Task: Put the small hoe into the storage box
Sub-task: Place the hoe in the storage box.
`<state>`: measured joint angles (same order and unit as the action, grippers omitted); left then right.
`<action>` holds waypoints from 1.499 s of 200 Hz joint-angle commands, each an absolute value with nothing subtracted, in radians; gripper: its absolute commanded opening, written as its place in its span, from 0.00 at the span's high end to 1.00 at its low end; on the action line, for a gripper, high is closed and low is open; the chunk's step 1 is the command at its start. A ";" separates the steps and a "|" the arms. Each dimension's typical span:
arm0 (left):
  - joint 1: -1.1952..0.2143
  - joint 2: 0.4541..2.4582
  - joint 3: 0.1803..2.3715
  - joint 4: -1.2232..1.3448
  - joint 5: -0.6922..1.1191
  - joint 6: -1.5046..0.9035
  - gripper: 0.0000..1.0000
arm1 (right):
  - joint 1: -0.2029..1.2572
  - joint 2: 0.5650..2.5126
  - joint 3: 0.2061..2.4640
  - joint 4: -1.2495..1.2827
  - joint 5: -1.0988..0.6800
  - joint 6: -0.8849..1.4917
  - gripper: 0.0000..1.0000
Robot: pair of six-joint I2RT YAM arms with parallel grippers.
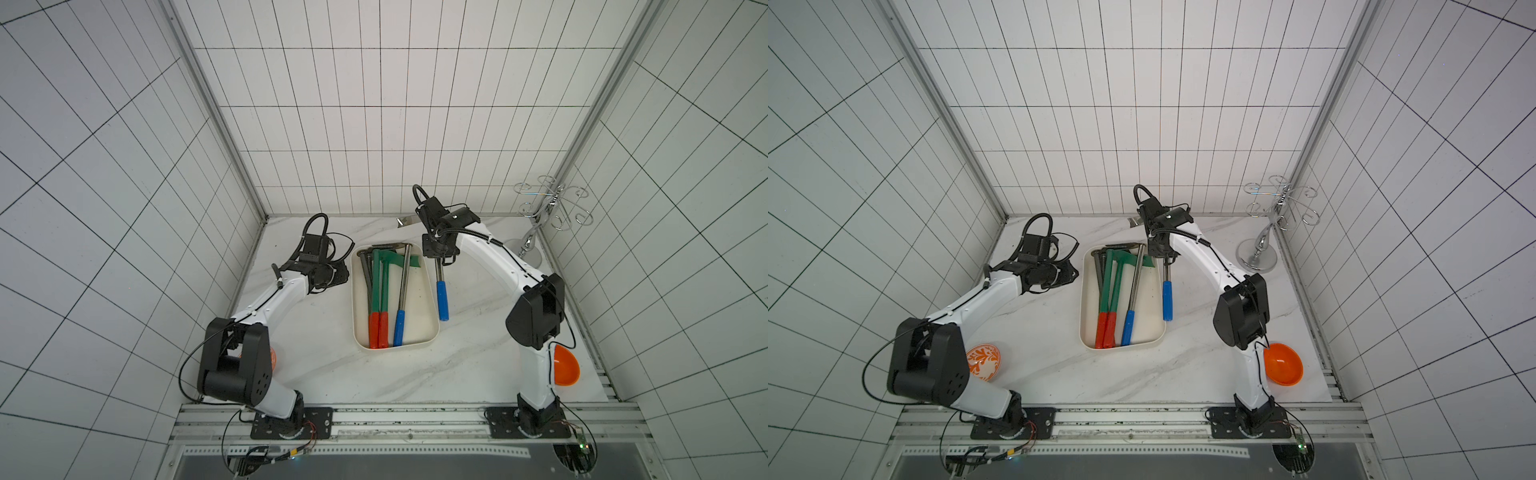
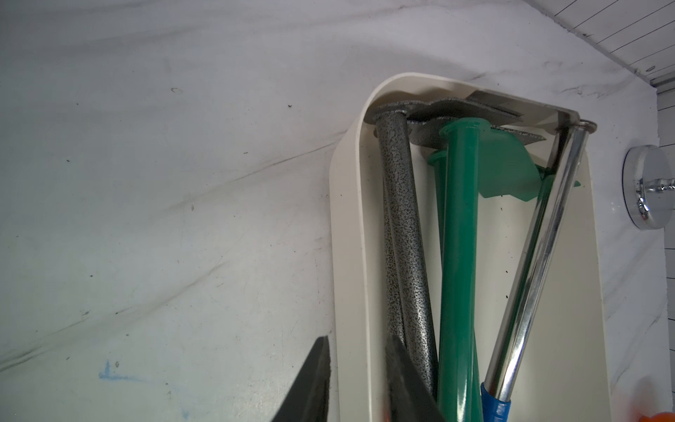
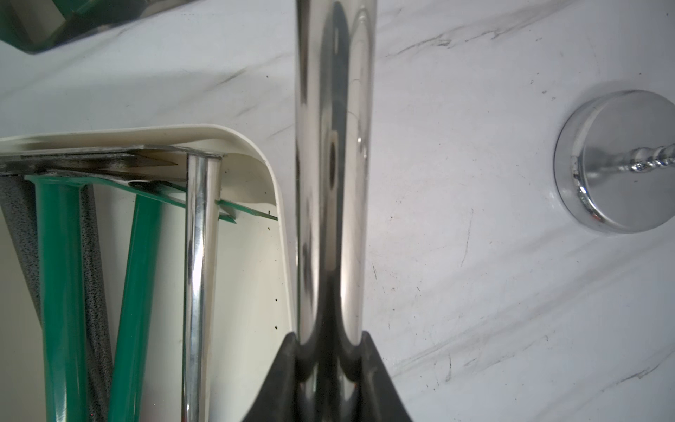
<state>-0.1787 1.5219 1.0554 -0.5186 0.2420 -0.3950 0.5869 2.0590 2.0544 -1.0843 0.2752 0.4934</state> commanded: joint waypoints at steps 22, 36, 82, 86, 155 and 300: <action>-0.189 1.553 1.052 -0.469 0.254 -0.414 0.71 | 0.658 2.133 2.246 -1.153 0.320 0.513 1.00; -0.195 1.565 1.057 -0.462 0.255 -0.417 0.71 | 0.670 2.162 2.277 -1.169 0.324 0.513 1.00; -0.210 1.600 1.060 -0.443 0.256 -0.425 0.71 | 0.697 2.221 2.335 -1.194 0.342 0.512 1.00; -0.210 1.602 1.059 -0.442 0.255 -0.426 0.71 | 0.698 2.222 2.335 -1.194 0.343 0.512 1.00; -0.225 1.647 1.057 -0.420 0.253 -0.431 0.71 | 0.698 2.260 2.346 -1.215 0.359 0.516 1.00; -0.254 1.700 1.081 -0.402 0.239 -0.439 0.71 | 0.716 2.225 2.279 -1.234 0.394 0.554 1.00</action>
